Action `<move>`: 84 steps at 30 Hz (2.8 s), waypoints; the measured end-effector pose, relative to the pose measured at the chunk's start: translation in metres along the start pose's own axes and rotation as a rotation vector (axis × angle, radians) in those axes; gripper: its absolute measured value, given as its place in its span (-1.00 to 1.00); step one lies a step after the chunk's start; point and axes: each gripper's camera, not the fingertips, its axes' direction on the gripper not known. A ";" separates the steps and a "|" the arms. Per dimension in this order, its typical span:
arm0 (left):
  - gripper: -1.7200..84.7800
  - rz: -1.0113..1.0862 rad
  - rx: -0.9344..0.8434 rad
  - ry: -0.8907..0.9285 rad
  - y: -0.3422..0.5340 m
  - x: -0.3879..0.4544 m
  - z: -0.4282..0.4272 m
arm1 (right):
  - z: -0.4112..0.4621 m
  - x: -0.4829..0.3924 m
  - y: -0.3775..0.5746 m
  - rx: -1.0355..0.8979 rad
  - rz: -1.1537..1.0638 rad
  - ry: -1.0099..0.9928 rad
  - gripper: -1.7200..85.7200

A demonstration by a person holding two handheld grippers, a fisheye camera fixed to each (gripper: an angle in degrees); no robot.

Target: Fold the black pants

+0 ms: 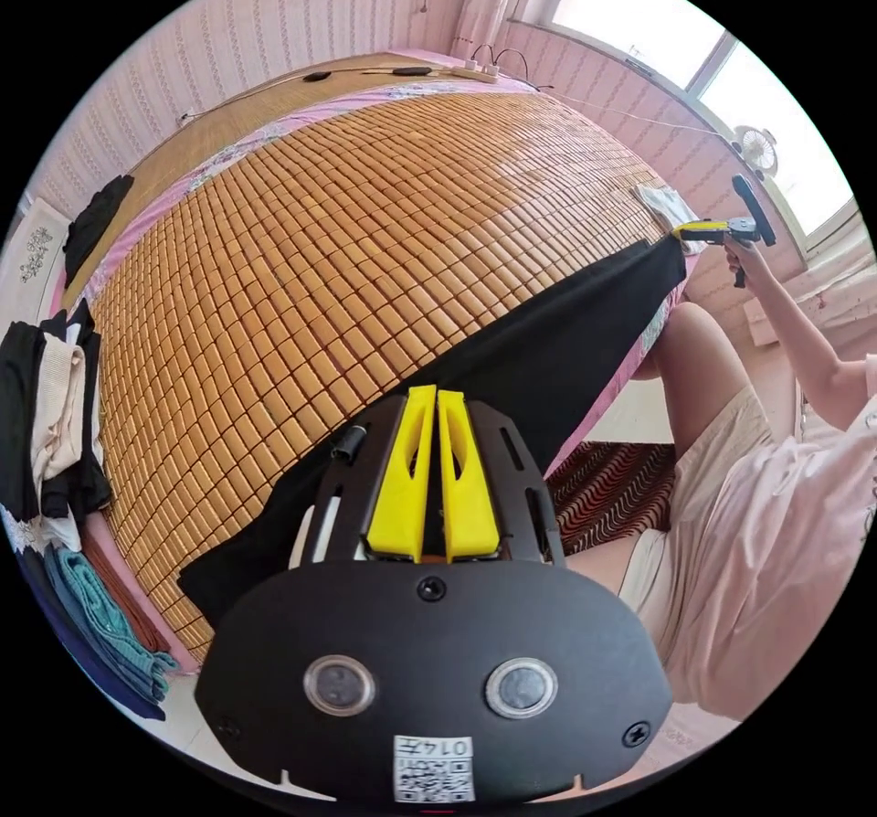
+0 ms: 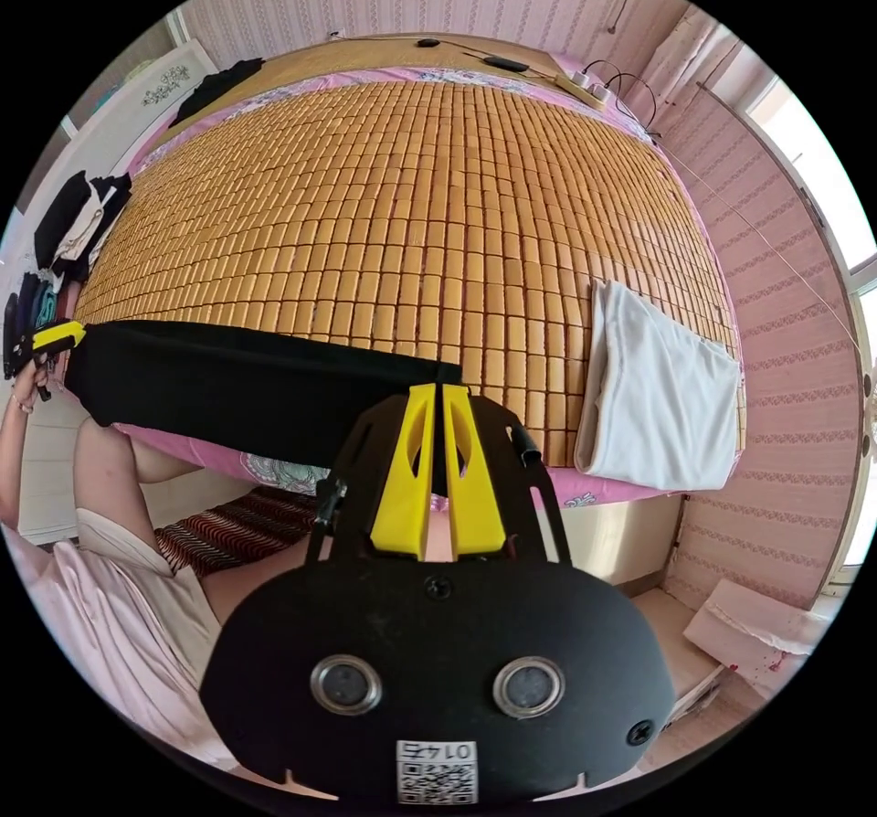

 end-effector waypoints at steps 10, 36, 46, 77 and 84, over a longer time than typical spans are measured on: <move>-0.98 -0.134 0.043 -0.058 0.012 -0.009 0.023 | 0.014 0.012 0.026 0.069 0.210 -0.088 -0.82; -0.96 -0.620 0.142 -0.030 0.258 -0.071 -0.026 | -0.006 -0.238 -0.081 0.044 -0.230 -0.054 -0.96; -0.98 -0.088 0.067 0.205 0.120 0.084 0.064 | 0.035 -0.525 -0.167 -0.127 -0.772 -0.111 -0.98; -0.98 0.477 -0.079 -0.128 0.055 0.236 0.130 | 0.082 -0.701 -0.203 -0.213 -1.211 0.221 -0.98; -0.98 0.505 -0.103 -0.111 0.046 0.248 0.133 | 0.082 -0.678 -0.200 -0.215 -1.198 0.162 -0.98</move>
